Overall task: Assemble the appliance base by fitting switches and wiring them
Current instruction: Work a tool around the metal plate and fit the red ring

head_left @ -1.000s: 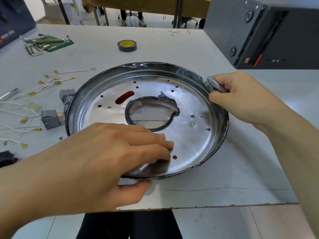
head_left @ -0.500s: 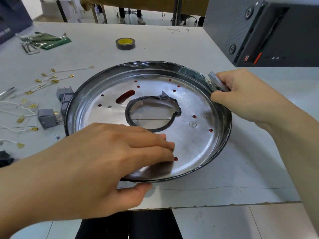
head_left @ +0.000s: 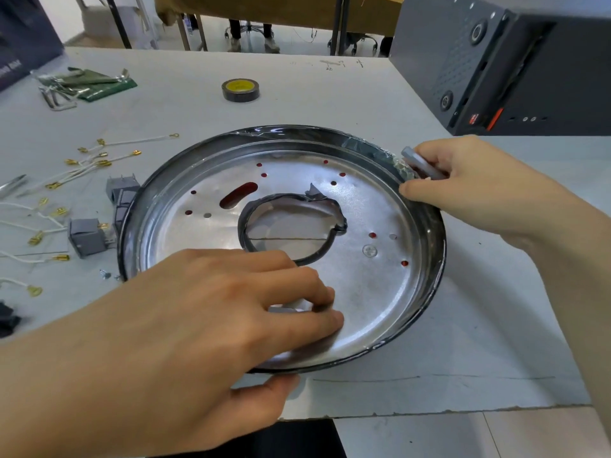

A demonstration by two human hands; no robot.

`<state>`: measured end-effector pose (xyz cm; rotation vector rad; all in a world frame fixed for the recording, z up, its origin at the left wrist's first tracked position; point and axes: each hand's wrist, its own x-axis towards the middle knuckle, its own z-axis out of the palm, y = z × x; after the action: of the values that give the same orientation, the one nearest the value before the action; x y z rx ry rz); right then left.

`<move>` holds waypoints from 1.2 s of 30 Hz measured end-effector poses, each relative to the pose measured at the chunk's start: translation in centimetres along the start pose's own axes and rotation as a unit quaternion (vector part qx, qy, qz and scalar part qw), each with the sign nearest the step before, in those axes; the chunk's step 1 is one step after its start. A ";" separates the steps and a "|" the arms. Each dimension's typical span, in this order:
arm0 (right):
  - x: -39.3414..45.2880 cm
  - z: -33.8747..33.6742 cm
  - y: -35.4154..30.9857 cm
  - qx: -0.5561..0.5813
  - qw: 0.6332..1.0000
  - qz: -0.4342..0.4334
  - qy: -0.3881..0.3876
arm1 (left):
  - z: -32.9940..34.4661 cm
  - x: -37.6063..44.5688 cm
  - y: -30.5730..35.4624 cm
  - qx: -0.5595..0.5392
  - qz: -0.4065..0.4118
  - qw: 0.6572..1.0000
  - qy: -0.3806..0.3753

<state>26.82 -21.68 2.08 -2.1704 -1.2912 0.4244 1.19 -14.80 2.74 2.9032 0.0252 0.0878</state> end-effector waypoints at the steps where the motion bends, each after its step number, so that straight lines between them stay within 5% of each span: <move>1: 0.1 -0.1 -0.1 -0.005 1.000 -0.005 0.013 | 0.3 -0.3 -0.4 0.028 0.001 1.000 -0.003; 7: 1.9 0.1 -2.3 -0.072 0.988 -0.089 0.105 | 0.3 0.1 -1.8 0.036 0.058 0.998 0.000; 22: 9.3 4.1 -7.9 -0.253 0.941 -0.222 -0.041 | 0.1 2.5 -4.6 0.045 0.166 0.985 0.009; 36: 10.6 5.3 -8.2 -0.310 0.917 -0.251 -0.005 | 0.5 2.5 -4.6 0.089 0.157 0.983 0.038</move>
<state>23.41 -7.76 3.14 -2.1675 -2.1270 -0.2188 3.71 -10.40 1.31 3.0536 -0.4346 0.2619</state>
